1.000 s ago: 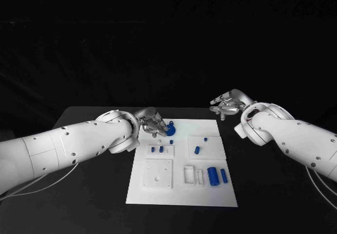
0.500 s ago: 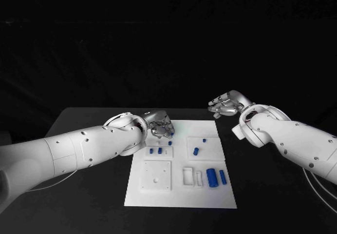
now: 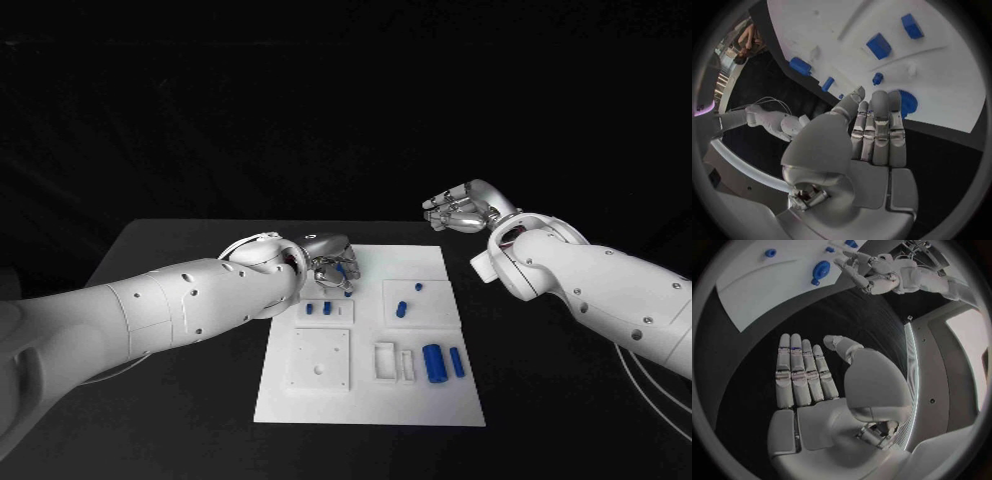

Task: Assemble the parts on the task board

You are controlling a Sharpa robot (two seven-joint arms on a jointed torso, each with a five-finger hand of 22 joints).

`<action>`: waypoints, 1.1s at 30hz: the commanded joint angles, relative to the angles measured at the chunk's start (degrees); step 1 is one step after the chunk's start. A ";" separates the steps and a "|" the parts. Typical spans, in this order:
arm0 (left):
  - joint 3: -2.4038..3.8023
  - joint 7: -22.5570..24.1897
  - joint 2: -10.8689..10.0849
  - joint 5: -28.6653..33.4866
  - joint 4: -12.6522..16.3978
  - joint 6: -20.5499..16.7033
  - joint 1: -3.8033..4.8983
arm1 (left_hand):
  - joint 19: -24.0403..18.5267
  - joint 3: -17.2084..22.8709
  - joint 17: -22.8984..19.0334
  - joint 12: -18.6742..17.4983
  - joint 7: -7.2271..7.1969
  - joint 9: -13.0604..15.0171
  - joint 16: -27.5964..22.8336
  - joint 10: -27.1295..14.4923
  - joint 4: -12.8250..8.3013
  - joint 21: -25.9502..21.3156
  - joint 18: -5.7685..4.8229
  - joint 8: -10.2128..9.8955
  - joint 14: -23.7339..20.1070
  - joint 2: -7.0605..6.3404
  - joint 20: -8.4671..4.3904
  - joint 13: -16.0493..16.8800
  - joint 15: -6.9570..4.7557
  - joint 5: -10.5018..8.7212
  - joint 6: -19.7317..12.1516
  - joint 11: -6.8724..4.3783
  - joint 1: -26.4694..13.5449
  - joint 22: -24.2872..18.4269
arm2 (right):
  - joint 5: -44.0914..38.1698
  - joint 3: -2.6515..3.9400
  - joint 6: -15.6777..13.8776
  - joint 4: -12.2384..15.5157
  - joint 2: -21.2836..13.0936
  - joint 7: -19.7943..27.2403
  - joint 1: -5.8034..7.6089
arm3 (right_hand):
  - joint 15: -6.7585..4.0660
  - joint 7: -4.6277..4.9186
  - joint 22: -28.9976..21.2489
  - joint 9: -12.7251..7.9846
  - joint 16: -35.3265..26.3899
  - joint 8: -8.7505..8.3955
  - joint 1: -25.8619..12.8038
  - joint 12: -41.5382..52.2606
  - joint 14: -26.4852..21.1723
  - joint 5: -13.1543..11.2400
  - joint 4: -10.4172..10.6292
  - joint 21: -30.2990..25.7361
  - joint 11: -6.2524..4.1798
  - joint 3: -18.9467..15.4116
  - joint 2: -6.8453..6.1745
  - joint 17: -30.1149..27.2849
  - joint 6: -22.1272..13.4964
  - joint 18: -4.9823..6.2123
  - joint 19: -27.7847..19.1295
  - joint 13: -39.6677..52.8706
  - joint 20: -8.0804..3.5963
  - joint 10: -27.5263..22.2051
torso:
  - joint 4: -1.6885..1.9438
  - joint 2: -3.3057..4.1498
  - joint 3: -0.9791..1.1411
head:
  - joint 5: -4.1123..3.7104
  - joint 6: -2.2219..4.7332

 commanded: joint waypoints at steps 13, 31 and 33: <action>0.00 -0.92 0.83 -6.61 -1.07 4.10 -0.56 | 2.30 -0.05 -0.77 -0.41 0.09 -0.15 2.54 -3.30 1.54 0.38 1.29 -0.19 2.36 -0.89 0.01 -0.13 -0.13 -0.32 -0.79 0.41 0.30 1.09 | 4.54 0.03 -3.49 0.04 -0.01 5.72 -0.01 | 0.40 0.18 -0.06 0.02 -0.11 -0.10 -0.62 -0.33 -0.76 0.41 -0.64 0.18 0.24 -0.54 0.43 -0.05 -0.41 0.81 -0.92 -0.07 0.19 -0.97 | 0.00 0.05 -0.04 | -0.22 -0.17; 0.03 -0.40 1.37 -6.28 -3.19 1.18 -1.27 | 2.21 3.66 -1.29 -0.43 0.19 -0.15 4.16 -2.04 2.50 3.29 2.04 -0.17 3.56 -0.18 -0.02 -0.15 -0.15 -0.46 -0.52 0.28 0.21 1.26 | 4.76 0.03 -4.03 0.33 0.19 6.12 -0.01 | 0.33 0.07 -0.05 0.02 -0.10 -0.09 -0.77 -0.31 -0.54 0.47 -0.48 0.26 0.14 -0.73 0.62 -0.03 -0.11 0.86 -0.80 -0.07 0.16 -0.71 | -0.13 0.09 0.04 | -0.34 -0.55; 0.03 -0.21 1.49 -6.04 -3.37 0.87 -1.40 | 2.53 3.90 -1.02 -0.43 0.18 -0.15 4.91 -1.49 2.79 3.51 2.06 -0.17 4.40 -0.08 -0.11 -0.15 -0.26 -0.87 -0.25 0.14 -0.04 1.19 | 4.77 0.03 -4.13 0.37 0.21 6.21 -0.01 | 0.30 0.06 -0.04 0.03 -0.08 -0.09 -0.82 -0.32 -0.47 0.46 -0.46 0.28 0.13 -0.75 0.62 -0.02 -0.08 0.87 -0.74 -0.07 0.15 -0.64 | -0.07 0.03 0.00 | -0.40 -0.52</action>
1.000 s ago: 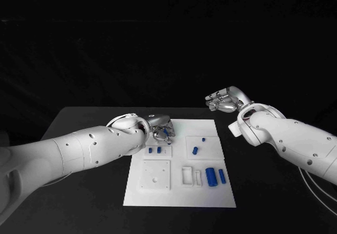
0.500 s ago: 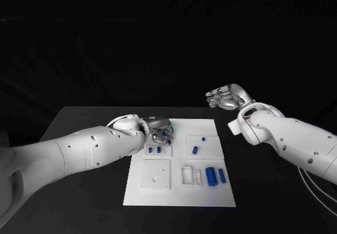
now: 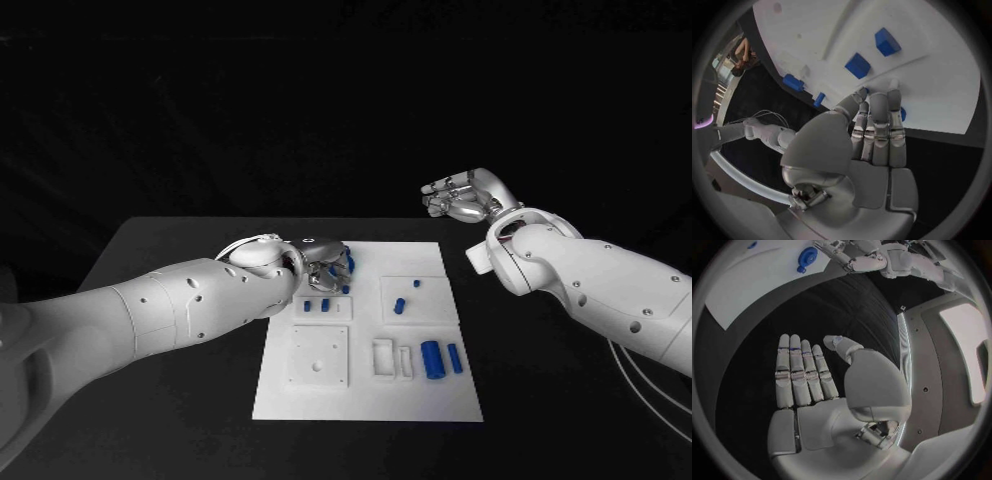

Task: Assemble the parts on the task board

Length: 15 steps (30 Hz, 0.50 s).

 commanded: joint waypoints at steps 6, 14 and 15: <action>0.03 0.92 0.61 0.60 -0.56 -1.65 -0.47 | 0.71 1.05 0.42 -0.21 -0.22 -0.10 1.02 1.58 0.35 0.49 1.23 -0.18 1.16 0.12 -0.27 -0.05 -0.11 -0.73 -0.36 -0.37 -0.63 1.17 | 0.28 0.03 -0.92 0.21 0.14 1.28 -0.01 | -0.20 -0.17 -0.04 0.03 -0.10 -0.08 -0.36 -0.32 0.10 0.26 0.01 0.30 -0.33 -0.22 0.15 -0.04 0.26 0.87 -0.15 -0.09 0.03 0.05 | 0.10 -0.10 0.01 | -0.10 -0.07; 0.03 0.79 1.10 0.89 -1.21 -1.46 -0.75 | 1.09 1.73 0.55 -0.18 -0.23 -0.11 1.39 2.32 0.67 0.67 1.22 -0.18 1.47 -0.22 -0.35 -0.04 -0.17 -0.87 -0.98 -0.53 -0.70 1.17 | 0.50 0.03 -1.33 0.15 0.26 1.44 -0.01 | -0.24 -0.16 -0.05 0.02 -0.10 -0.10 -0.42 -0.32 0.20 0.28 0.00 0.27 -0.35 -0.15 0.10 -0.04 0.21 0.83 -0.05 -0.09 -0.03 0.16 | 0.21 -0.09 0.00 | -0.24 -0.04; 0.03 0.72 1.15 0.89 -1.28 -1.32 -0.78 | 1.09 1.73 0.55 -0.18 -0.23 -0.11 1.39 2.32 0.67 0.67 1.22 -0.18 1.47 -0.22 -0.35 -0.04 -0.17 -0.87 -0.98 -0.53 -0.70 1.17 | 0.51 0.03 -1.33 0.16 0.28 1.44 -0.01 | -0.24 -0.16 -0.05 0.02 -0.10 -0.10 -0.42 -0.32 0.20 0.28 0.00 0.27 -0.35 -0.15 0.10 -0.04 0.21 0.83 -0.05 -0.09 -0.03 0.16 | 0.21 -0.09 0.01 | -0.24 -0.06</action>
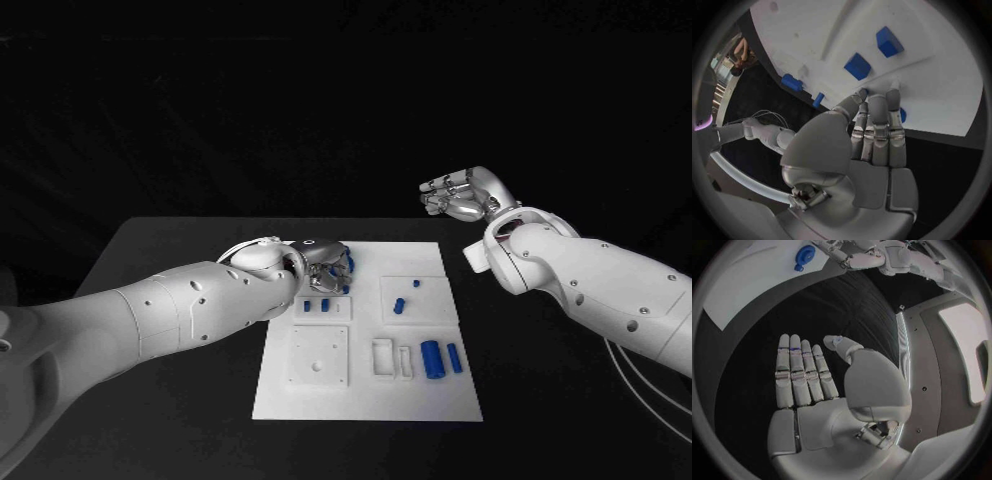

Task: Assemble the parts on the task board

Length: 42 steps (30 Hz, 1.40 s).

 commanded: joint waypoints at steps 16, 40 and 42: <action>0.04 -0.30 1.00 0.59 -0.86 1.61 -0.84 | 0.42 0.80 0.18 -0.19 0.29 -0.10 0.69 -0.30 0.22 0.44 0.49 -0.18 0.45 -0.28 0.06 -0.05 0.16 -0.43 -0.02 0.06 -0.25 1.21 | 0.24 0.03 -0.54 0.02 0.16 0.66 -0.01 | -0.19 -0.15 -0.04 0.02 -0.10 -0.10 -0.42 -0.33 0.02 0.32 -0.05 0.25 -0.33 -0.18 0.08 -0.05 0.20 0.77 -0.19 -0.10 -0.02 0.02 | 0.02 0.03 -0.02 | -0.29 -0.32; 0.03 -1.77 1.13 -0.63 -0.05 2.76 -0.89 | 0.91 0.48 0.35 -0.18 0.39 -0.13 1.49 -0.75 0.02 0.99 0.66 -0.18 0.78 -0.39 0.08 -0.04 0.24 -0.82 -0.08 0.20 -0.14 1.10 | 0.24 0.03 -0.24 0.02 0.21 0.52 -0.01 | -0.19 -0.16 -0.04 0.02 -0.10 -0.10 -0.43 -0.33 -0.01 0.31 -0.14 0.27 -0.33 -0.11 0.11 -0.05 0.24 0.78 -0.21 -0.09 -0.01 0.01 | 0.01 0.03 -0.04 | -0.22 -0.38; 0.03 -2.07 1.14 -0.68 -0.21 2.83 -0.89 | 1.03 0.60 0.35 -0.19 0.57 -0.13 1.54 -0.58 0.01 1.04 0.74 -0.19 0.95 -0.20 0.06 -0.05 0.31 -0.81 -0.01 0.24 0.01 1.12 | 0.24 0.03 -0.23 0.02 0.21 0.52 -0.01 | -0.19 -0.16 -0.04 0.02 -0.10 -0.10 -0.43 -0.33 -0.01 0.31 -0.14 0.27 -0.33 -0.11 0.11 -0.05 0.24 0.78 -0.21 -0.09 -0.01 0.01 | -0.04 0.04 -0.02 | -0.22 -0.36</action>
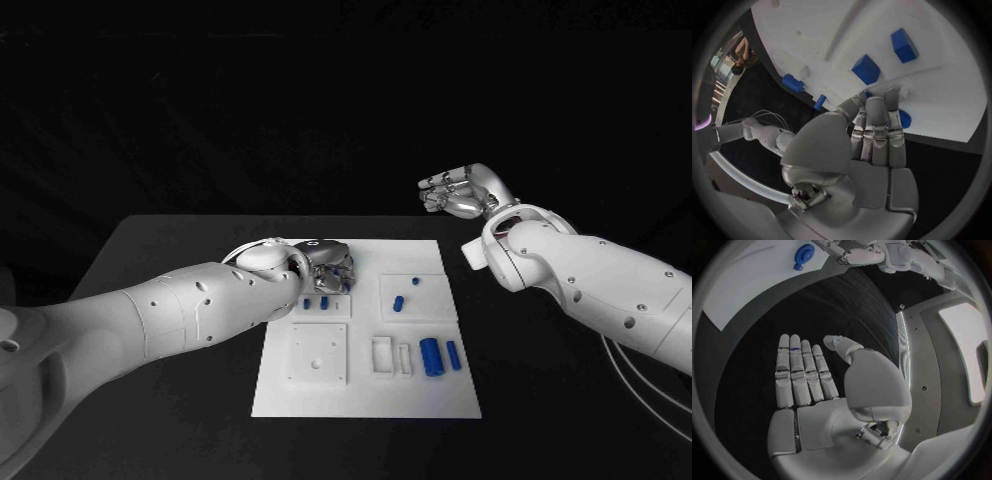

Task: Assemble the parts on the task board

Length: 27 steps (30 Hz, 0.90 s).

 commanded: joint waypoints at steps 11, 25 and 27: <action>-0.18 -1.77 0.48 -1.14 -0.86 2.57 -0.29 | 0.43 1.04 -0.02 -0.18 0.82 0.00 0.16 1.42 -0.43 1.56 1.32 -0.08 1.02 0.69 0.01 0.03 -0.09 -0.22 1.12 -0.29 1.17 1.32 | -0.01 0.02 0.13 0.12 -0.06 0.50 -0.02 | -0.18 -0.15 -0.04 0.02 -0.10 -0.10 -0.44 -0.33 -0.01 0.31 -0.14 0.27 -0.33 -0.11 0.13 -0.05 0.23 0.78 -0.21 -0.07 -0.01 0.01 | -0.02 0.02 0.05 | -0.18 -0.03; -0.18 0.01 0.31 0.68 -0.73 -2.53 -0.29 | 0.98 -0.74 -0.24 -0.15 -0.26 0.13 -0.66 8.01 -0.49 3.39 0.53 -0.08 2.74 2.85 -1.28 0.10 -1.49 0.35 6.62 -2.35 1.73 1.12 | -0.03 0.02 1.00 0.09 -0.10 0.19 -0.02 | -0.12 -0.13 -0.05 0.02 -0.09 -0.10 -0.54 -0.32 -0.16 0.41 -0.22 0.25 -0.27 -0.42 0.16 -0.05 0.21 0.75 -0.37 -0.06 0.06 -0.14 | -0.11 0.01 -0.01 | -0.25 0.02; -0.17 0.22 0.12 1.68 -0.65 -3.64 -0.30 | 1.19 -0.99 -0.27 -0.15 -0.34 0.13 -0.87 8.34 -0.65 3.44 0.41 -0.08 2.99 3.10 -1.44 0.10 -1.62 0.42 7.03 -2.48 1.65 1.04 | -0.03 0.02 1.26 0.06 -0.12 0.04 -0.02 | -0.11 -0.12 -0.05 0.01 -0.10 -0.12 -0.60 -0.33 -0.17 0.43 -0.20 0.25 -0.25 -0.50 0.14 -0.05 0.15 0.75 -0.38 -0.06 0.07 -0.15 | -0.05 0.01 -0.04 | -0.34 0.08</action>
